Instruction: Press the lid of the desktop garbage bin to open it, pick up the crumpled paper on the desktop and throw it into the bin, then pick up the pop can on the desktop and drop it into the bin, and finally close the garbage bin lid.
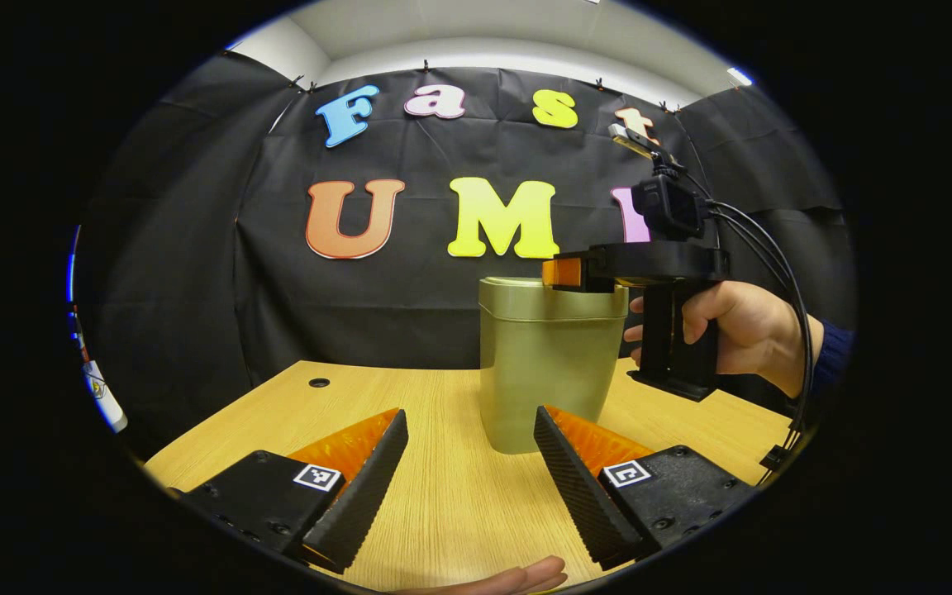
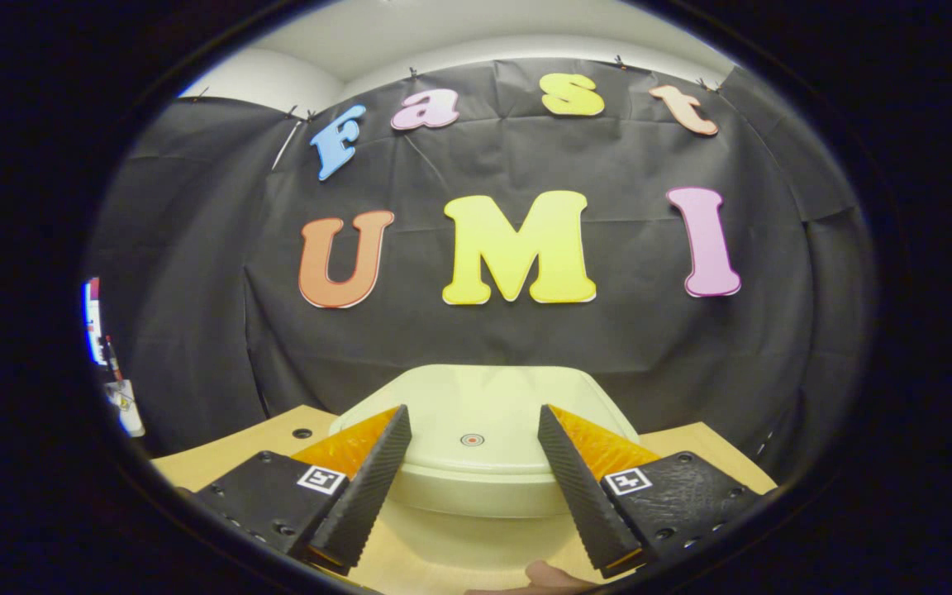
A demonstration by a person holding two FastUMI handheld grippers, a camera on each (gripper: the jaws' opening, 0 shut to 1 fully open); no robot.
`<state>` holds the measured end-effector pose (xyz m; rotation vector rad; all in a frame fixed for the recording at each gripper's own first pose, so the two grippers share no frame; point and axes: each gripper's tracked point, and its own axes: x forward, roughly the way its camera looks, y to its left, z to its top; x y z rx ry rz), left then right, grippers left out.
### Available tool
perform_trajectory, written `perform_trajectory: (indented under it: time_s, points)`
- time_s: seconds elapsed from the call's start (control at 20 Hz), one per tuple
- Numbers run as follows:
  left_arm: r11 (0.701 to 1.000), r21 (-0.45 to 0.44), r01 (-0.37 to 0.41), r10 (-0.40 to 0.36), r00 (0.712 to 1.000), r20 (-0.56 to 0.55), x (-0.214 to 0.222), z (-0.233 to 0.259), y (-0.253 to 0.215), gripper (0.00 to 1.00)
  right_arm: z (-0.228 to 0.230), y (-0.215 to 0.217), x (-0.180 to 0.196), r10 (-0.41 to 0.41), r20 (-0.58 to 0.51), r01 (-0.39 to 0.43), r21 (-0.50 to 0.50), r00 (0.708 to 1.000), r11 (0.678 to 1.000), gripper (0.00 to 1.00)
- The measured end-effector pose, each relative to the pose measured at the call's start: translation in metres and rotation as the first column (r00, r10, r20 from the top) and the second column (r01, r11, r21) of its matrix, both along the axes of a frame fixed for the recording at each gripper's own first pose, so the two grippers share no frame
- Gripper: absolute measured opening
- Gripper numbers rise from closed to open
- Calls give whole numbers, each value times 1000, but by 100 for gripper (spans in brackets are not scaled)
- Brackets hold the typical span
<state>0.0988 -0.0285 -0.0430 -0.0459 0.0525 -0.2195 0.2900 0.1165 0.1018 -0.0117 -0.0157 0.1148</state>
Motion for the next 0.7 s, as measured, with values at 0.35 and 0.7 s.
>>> perform_trajectory:
  time_s: [0.35,0.7]
  points:
    - [1000,2,-30,30,999,20,0,5,11,99,3,0,-24,-5,-4,5,2,1000,1000,95]
    - [998,2,-64,64,998,26,-2,9,17,95,24,-23,-106,-27,139,35,-55,990,998,95]
